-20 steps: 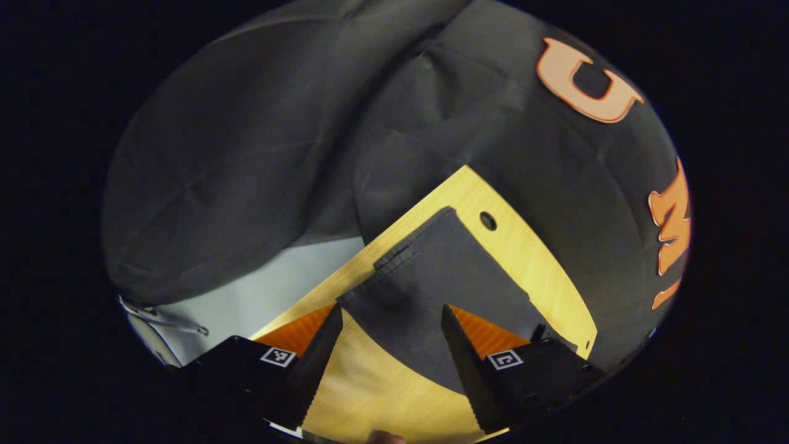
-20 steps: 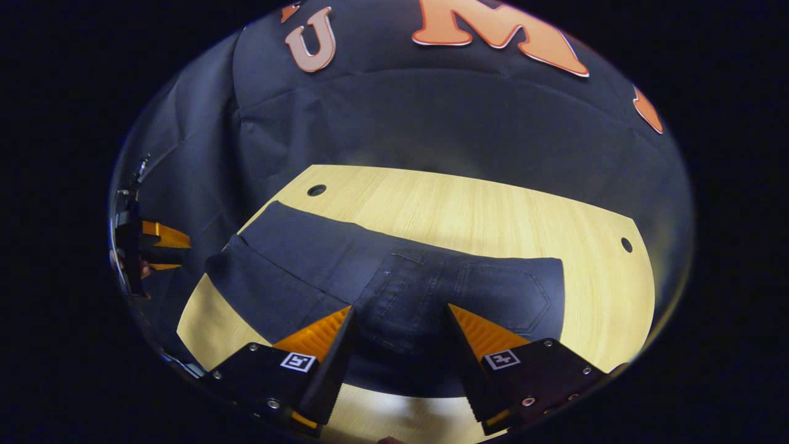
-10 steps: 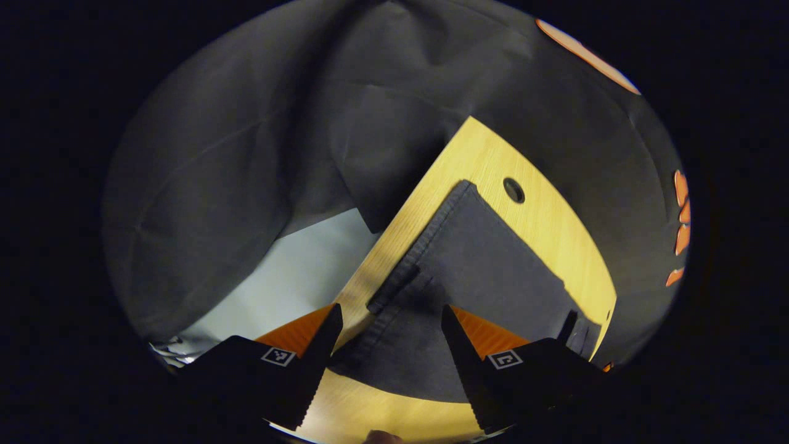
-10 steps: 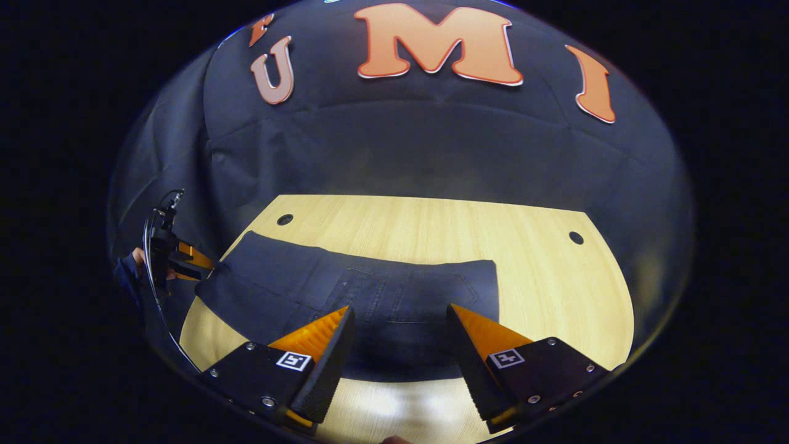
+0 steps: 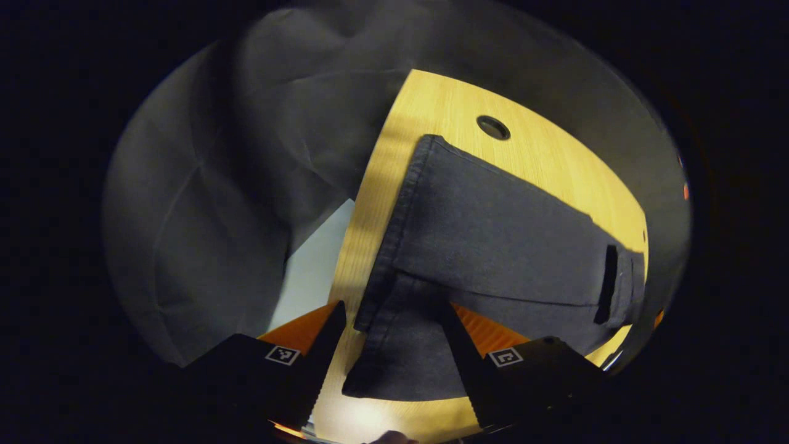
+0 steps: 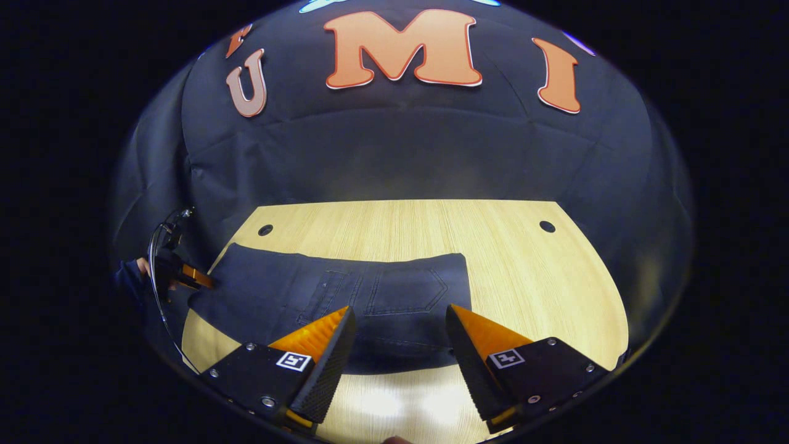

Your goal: Grasp the waist and the cuffs of the jeans and fold them to make the two legs overlap; first hold the waist and fold one-third of the jeans toward the cuffs, then hold the cuffs and fold the remaining one-third in the same direction to finish folding.

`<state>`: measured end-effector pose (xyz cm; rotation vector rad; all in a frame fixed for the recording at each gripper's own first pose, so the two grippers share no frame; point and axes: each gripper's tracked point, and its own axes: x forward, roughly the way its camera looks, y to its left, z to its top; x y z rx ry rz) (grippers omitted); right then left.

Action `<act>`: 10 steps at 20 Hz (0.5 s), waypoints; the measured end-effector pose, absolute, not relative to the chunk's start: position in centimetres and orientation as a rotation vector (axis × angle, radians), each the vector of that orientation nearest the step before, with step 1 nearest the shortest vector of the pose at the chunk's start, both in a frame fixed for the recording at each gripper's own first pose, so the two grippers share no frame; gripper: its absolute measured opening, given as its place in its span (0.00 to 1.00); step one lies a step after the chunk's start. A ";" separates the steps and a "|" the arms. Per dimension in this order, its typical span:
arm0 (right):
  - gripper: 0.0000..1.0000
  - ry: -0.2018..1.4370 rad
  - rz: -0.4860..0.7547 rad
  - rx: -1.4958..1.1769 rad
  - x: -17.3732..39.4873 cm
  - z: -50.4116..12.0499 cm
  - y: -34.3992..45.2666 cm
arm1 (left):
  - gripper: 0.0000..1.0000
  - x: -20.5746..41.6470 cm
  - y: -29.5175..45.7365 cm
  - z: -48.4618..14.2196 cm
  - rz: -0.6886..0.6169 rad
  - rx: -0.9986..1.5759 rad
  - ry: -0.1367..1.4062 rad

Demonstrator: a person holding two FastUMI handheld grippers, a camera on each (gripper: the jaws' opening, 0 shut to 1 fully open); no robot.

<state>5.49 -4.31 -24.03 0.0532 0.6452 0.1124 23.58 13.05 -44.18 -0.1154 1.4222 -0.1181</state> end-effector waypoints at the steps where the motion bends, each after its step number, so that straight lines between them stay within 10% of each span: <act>1: 0.89 0.644 0.108 0.057 5.5 -23.9 -4.4 | 0.95 23.3 12.9 -44.5 -0.151 -0.026 1.417; 2: 0.89 0.643 0.106 0.064 5.6 -23.8 -4.4 | 0.96 24.4 11.9 -43.9 -0.203 0.000 1.369; 6: 0.89 0.642 0.098 0.069 5.5 -23.7 -4.6 | 0.18 24.5 9.8 -44.0 -0.242 -0.072 1.370; 10: 0.89 0.626 0.082 0.059 4.9 -23.1 -5.8 | 0.05 24.7 10.4 -41.3 -0.178 -0.246 1.285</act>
